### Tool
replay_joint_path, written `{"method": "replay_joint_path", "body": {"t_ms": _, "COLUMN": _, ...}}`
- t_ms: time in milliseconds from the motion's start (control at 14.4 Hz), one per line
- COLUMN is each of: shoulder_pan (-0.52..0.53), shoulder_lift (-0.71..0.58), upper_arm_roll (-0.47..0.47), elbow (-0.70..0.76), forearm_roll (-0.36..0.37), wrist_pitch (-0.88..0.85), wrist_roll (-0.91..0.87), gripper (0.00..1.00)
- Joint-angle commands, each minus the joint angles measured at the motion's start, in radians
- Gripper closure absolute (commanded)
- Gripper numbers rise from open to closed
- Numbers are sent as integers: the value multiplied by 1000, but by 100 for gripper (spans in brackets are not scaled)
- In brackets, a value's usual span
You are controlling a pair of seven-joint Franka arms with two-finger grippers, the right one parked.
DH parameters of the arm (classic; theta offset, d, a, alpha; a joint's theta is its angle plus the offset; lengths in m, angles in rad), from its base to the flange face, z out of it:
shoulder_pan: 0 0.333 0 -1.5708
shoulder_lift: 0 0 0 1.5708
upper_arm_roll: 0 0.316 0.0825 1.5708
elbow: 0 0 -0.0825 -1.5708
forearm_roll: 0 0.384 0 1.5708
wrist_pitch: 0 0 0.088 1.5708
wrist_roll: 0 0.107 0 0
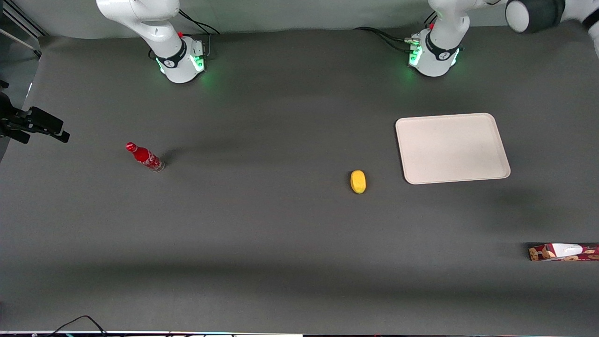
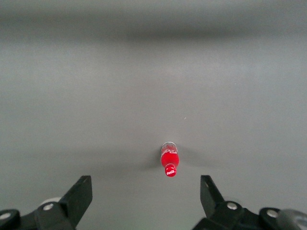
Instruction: Place red cookie box on tray
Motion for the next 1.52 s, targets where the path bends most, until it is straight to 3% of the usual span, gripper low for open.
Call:
{"method": "replay_joint_path", "body": {"t_ms": 0, "shoulder_pan": 29, "shoulder_lift": 123, "upper_arm_roll": 15, "elbow": 48, "forearm_roll": -135, "wrist_pitch": 153, "wrist_roll": -41, "gripper": 0}}
{"method": "replay_joint_path", "body": {"t_ms": 208, "shoulder_pan": 42, "shoulder_lift": 197, "upper_arm_roll": 15, "elbow": 23, "forearm_roll": -254, "wrist_pitch": 296, "wrist_roll": -28, "gripper": 0}}
{"method": "replay_joint_path", "body": {"t_ms": 347, "shoulder_pan": 45, "shoulder_lift": 232, "upper_arm_roll": 15, "elbow": -10, "forearm_roll": -263, "wrist_pitch": 380, "wrist_roll": 24, "gripper": 0}}
{"method": "replay_joint_path", "body": {"t_ms": 693, "shoulder_pan": 85, "shoulder_lift": 323, "upper_arm_roll": 12, "elbow": -32, "forearm_roll": -376, "wrist_pitch": 545, "wrist_roll": 210, "gripper": 0}}
{"method": "replay_joint_path", "body": {"t_ms": 970, "shoulder_pan": 95, "shoulder_lift": 350, "upper_arm_roll": 10, "elbow": -20, "forearm_roll": -458, "wrist_pitch": 595, "wrist_roll": 209, "gripper": 0}}
{"method": "replay_joint_path", "body": {"t_ms": 1109, "shoulder_pan": 95, "shoulder_lift": 366, "upper_arm_roll": 10, "elbow": 2, "forearm_roll": -519, "wrist_pitch": 605, "wrist_roll": 192, "gripper": 47}}
{"method": "replay_joint_path", "body": {"t_ms": 1178, "shoulder_pan": 95, "shoulder_lift": 375, "upper_arm_roll": 12, "elbow": 18, "forearm_roll": -524, "wrist_pitch": 609, "wrist_roll": 161, "gripper": 99}}
{"method": "replay_joint_path", "body": {"t_ms": 1455, "shoulder_pan": 94, "shoulder_lift": 392, "upper_arm_roll": 12, "elbow": 34, "forearm_roll": -524, "wrist_pitch": 643, "wrist_roll": 104, "gripper": 100}}
